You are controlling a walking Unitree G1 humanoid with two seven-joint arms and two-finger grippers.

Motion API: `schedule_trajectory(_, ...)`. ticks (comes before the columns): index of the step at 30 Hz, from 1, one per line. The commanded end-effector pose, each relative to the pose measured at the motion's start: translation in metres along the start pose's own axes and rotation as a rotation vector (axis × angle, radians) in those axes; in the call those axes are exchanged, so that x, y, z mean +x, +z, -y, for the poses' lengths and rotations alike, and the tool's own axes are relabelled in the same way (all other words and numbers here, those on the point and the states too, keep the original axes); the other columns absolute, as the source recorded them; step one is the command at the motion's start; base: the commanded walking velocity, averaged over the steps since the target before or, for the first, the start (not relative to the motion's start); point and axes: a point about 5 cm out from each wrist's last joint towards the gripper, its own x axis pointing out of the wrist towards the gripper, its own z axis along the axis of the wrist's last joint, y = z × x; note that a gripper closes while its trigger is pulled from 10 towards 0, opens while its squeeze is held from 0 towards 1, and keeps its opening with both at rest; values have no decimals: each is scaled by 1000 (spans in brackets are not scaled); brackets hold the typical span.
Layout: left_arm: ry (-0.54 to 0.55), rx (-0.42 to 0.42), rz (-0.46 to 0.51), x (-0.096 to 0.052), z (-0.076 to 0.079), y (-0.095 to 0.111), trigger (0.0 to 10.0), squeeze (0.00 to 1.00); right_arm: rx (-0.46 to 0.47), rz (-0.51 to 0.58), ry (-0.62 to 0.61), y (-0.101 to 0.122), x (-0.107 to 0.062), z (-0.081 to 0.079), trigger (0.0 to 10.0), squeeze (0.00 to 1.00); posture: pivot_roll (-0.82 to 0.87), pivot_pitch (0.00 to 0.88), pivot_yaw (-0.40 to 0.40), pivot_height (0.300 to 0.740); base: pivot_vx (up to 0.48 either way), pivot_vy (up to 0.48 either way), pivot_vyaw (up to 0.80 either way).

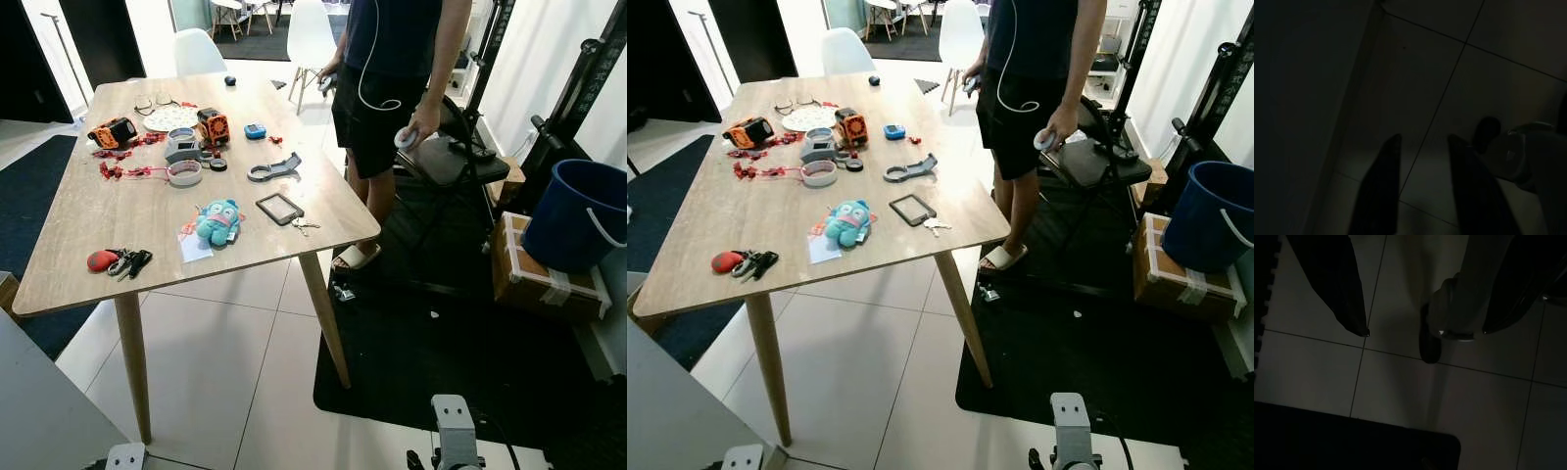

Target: Hang keys on a hook

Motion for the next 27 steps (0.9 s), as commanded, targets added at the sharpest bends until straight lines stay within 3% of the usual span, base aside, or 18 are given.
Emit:
schedule_trajectory(1,-13,-11,6,1,5,2,10000,1000,14,-16,-8,-3,-1,2,10000,1000,-27,4,0,740,0,0,0)
schedule_trajectory(24,-50,36,8,2,14,7,10000,1000,40,-35,-25,-8,-2,5,10000,1000,-45,17,14,740,0,0,0)
schedule_trajectory(25,-57,37,7,3,16,7,10000,1000,35,-40,-29,-9,-2,6,10000,455,-45,17,13,740,0,0,0)
schedule_trajectory(26,-75,29,4,3,18,7,10000,0,43,-39,-29,-9,-2,7,10000,0,-48,19,12,740,0,0,0)
schedule_trajectory(27,-84,35,2,3,19,6,10000,0,47,-41,-28,-9,-2,8,10000,0,-48,19,12,740,0,0,0)
